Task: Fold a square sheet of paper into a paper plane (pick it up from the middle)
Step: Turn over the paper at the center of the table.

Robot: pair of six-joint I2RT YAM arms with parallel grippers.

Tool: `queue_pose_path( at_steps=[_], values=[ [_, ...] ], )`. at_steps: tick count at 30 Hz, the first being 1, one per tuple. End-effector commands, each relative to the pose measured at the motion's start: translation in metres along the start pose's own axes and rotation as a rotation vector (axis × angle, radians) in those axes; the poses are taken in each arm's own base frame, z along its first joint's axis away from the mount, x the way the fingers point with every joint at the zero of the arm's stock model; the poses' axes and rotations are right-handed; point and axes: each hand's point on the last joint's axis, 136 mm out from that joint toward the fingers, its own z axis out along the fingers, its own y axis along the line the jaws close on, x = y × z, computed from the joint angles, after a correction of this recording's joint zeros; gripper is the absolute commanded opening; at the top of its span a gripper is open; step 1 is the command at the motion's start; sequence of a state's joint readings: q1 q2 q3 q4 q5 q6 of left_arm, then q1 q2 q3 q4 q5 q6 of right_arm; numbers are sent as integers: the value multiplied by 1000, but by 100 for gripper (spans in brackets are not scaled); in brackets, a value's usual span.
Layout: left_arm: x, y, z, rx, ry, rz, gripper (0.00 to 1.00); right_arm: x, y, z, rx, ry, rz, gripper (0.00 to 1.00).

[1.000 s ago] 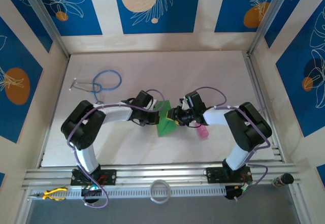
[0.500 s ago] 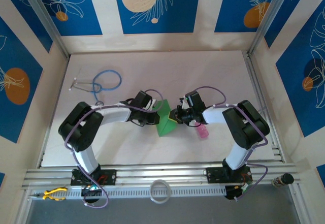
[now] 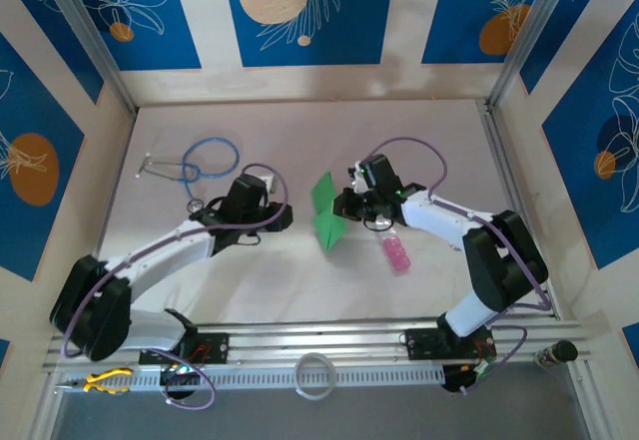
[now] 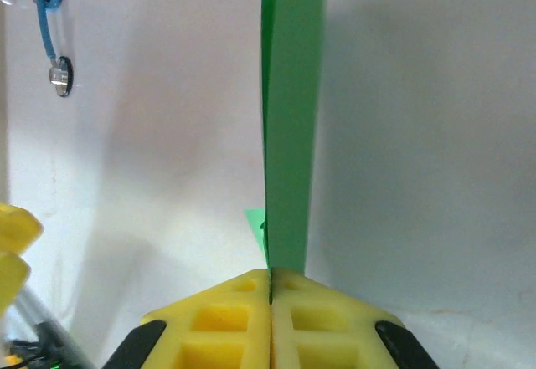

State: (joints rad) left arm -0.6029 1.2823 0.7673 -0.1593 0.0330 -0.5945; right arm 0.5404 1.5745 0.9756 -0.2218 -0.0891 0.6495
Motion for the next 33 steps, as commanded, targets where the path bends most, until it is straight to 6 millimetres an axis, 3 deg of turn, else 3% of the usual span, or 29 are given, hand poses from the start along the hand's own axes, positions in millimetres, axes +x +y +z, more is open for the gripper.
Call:
queue_pose_path(
  at_steps=[1,7,10,18,27,29,33],
  values=[
    [-10,33,-23,-132,-98,-45,42,8,-27,-20,354,55,-211,7],
    [-18,72,-69,-271,-271,-143,48,-25,-34,-44,892,-38,-464,5],
    [-17,86,-88,-334,-307,-158,49,-29,-23,-36,948,-71,-526,5],
    [-11,114,-130,-449,-409,-209,50,-5,7,14,901,3,-629,8],
    [-6,117,-138,-450,-419,-221,51,39,49,68,720,134,-651,16],
    [-5,116,-137,-446,-414,-222,51,47,64,76,602,171,-612,20],
    [-7,113,-135,-429,-411,-223,51,55,103,72,329,192,-524,47]
  ],
)
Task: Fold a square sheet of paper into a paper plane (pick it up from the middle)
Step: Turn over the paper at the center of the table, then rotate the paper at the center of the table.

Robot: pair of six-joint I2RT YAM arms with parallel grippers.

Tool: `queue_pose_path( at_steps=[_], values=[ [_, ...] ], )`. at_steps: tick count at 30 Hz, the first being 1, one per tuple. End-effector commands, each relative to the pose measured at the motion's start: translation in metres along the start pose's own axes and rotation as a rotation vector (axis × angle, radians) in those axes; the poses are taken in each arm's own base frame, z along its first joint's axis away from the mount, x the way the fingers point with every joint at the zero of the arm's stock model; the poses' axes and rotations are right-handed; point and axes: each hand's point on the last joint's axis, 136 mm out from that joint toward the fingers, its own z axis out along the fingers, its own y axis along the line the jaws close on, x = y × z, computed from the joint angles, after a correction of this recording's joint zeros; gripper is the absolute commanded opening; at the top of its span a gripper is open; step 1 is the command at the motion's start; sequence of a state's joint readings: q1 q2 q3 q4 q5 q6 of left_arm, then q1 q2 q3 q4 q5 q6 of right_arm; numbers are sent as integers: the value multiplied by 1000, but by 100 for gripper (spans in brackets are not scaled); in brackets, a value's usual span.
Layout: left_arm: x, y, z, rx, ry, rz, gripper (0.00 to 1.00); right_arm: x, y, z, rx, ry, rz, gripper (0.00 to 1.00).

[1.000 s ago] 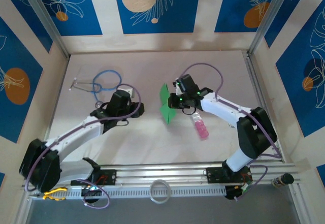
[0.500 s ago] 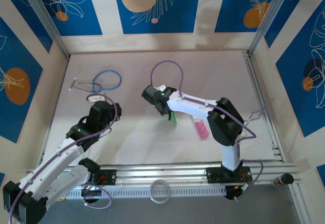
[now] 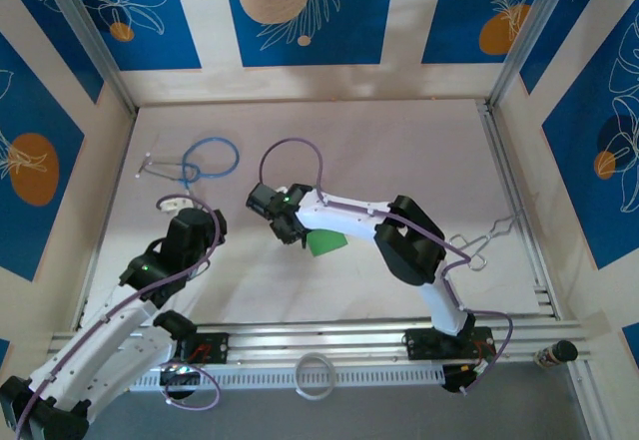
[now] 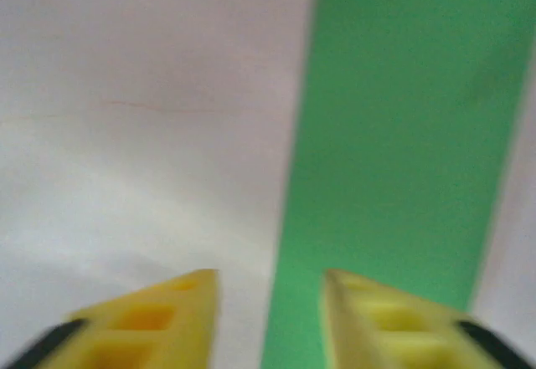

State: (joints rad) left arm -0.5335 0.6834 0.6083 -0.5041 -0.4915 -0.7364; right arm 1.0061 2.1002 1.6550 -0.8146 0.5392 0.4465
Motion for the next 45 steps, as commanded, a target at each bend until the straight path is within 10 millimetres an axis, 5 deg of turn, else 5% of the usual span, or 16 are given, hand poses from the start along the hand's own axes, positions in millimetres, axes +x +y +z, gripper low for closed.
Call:
queue_pose_path(
  at_steps=[1,5,10,15,23,33,39,45],
  values=[
    [2,3,2,-12,12,-13,51,-19,24,-43,-312,-70,103,51],
    [9,-15,10,55,68,15,52,-20,-17,-55,-464,-110,329,50],
    [37,-54,31,194,226,52,52,1,-81,-34,-716,-98,635,24],
    [64,-97,49,348,386,68,50,18,-108,-14,-718,-64,700,12],
    [84,-124,64,426,503,44,48,27,-98,16,-647,50,664,8],
    [101,-125,70,420,584,42,49,55,-82,48,-588,212,751,6],
    [112,-132,78,430,644,5,47,66,-55,45,-650,320,917,6],
    [123,-134,82,420,702,-26,45,47,-36,17,-708,247,942,7]
  ],
)
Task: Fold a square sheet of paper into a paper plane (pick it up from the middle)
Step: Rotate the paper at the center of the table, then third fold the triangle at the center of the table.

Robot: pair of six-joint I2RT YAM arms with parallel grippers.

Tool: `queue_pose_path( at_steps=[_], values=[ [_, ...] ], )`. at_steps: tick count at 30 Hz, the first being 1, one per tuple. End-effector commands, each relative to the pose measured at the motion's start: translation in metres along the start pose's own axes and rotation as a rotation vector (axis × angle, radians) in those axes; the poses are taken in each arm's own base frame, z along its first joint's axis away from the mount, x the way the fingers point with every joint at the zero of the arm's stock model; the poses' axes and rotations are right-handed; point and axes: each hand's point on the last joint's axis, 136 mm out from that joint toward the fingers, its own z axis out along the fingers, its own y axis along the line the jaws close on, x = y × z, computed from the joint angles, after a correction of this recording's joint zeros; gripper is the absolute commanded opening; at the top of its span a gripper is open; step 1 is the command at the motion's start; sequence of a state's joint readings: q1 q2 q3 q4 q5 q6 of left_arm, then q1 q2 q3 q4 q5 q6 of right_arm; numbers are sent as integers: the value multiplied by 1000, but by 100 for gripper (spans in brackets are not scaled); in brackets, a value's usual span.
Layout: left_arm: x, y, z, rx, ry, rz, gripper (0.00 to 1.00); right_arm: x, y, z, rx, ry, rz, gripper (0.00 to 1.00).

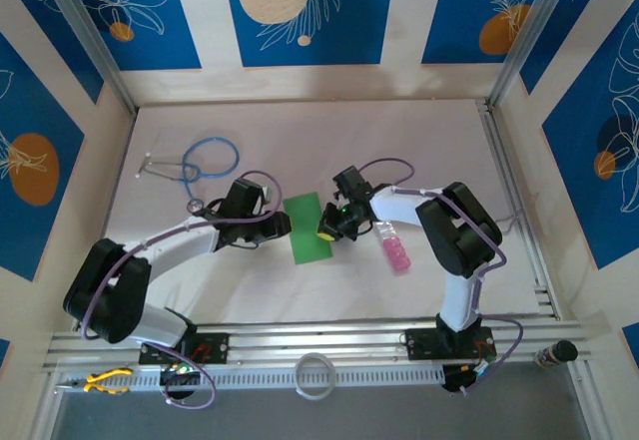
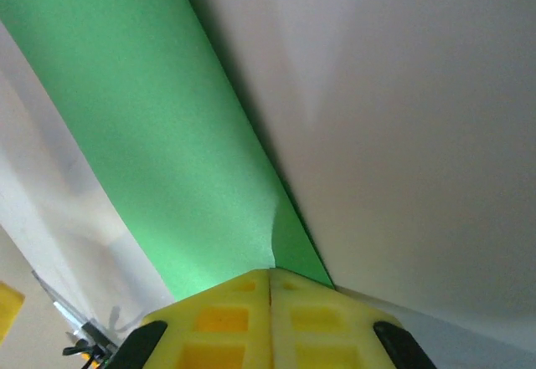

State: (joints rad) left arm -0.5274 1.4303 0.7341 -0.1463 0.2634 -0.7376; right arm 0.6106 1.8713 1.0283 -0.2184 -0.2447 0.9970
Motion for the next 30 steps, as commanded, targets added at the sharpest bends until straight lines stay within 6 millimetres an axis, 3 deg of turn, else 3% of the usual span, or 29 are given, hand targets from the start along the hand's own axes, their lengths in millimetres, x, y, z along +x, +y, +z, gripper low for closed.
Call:
queue_pose_path(
  at_steps=[1,6,17,22,25,30],
  values=[
    [-7,-11,-1,45,7,-35,44,11,17,-10,-59,2,31,7],
    [-2,-5,2,25,30,-42,44,2,18,-23,-39,-46,-100,7],
    [1,-4,10,34,51,-57,44,-4,19,-13,-106,5,-173,6],
    [4,-1,18,40,73,-74,45,-4,1,0,-56,37,-138,6],
    [6,1,22,45,85,-92,45,-4,-20,6,-1,49,-74,5],
    [11,5,28,46,103,-105,45,7,-38,13,36,75,-17,5]
  ],
)
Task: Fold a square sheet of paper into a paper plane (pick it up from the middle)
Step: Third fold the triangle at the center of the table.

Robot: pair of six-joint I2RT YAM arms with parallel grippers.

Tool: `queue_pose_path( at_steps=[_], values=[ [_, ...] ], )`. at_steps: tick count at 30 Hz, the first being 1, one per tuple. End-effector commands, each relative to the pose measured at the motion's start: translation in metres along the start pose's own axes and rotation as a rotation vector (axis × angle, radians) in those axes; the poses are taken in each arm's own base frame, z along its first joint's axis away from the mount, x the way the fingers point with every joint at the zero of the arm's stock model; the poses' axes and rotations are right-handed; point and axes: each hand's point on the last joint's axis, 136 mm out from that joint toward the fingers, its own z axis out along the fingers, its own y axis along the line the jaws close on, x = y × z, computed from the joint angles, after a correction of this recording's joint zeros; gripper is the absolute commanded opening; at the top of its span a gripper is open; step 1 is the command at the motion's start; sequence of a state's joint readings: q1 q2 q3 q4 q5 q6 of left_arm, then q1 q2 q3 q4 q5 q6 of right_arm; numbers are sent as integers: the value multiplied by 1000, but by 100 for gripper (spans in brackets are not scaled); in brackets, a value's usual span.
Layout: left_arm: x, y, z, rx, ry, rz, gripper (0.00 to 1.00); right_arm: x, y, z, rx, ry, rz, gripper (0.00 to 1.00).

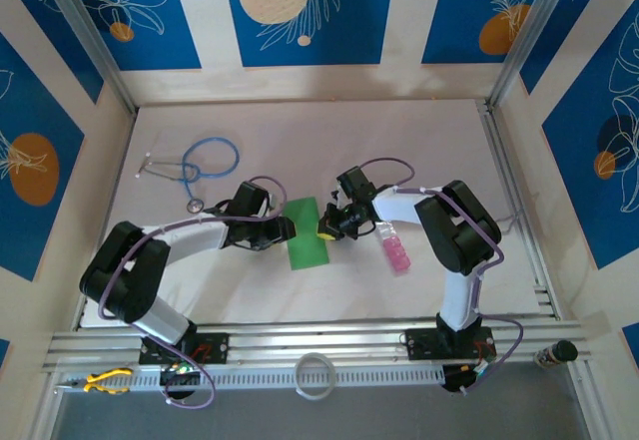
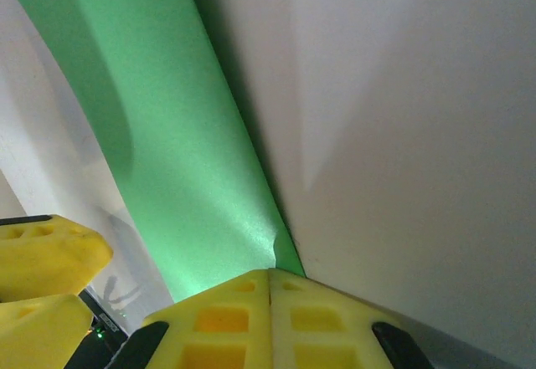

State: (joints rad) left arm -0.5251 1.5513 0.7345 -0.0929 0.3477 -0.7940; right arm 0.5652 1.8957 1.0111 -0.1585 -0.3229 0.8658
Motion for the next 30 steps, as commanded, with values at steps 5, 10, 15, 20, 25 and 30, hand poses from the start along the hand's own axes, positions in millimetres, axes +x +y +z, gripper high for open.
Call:
queue_pose_path(
  at_steps=[5,10,15,20,25,30],
  values=[
    [0,3,8,20,27,-41,41,24,-43,15,104,65,128,4],
    [3,9,14,15,40,-64,39,23,-42,14,110,61,127,4],
    [4,14,17,-11,44,-69,39,23,-40,13,104,60,124,4],
    [4,14,22,-3,53,-76,38,24,-38,14,100,62,123,4],
    [2,10,24,30,45,-84,36,24,-39,15,99,65,123,4],
    [2,9,24,37,41,-83,35,25,-39,14,100,64,123,3]
  ],
)
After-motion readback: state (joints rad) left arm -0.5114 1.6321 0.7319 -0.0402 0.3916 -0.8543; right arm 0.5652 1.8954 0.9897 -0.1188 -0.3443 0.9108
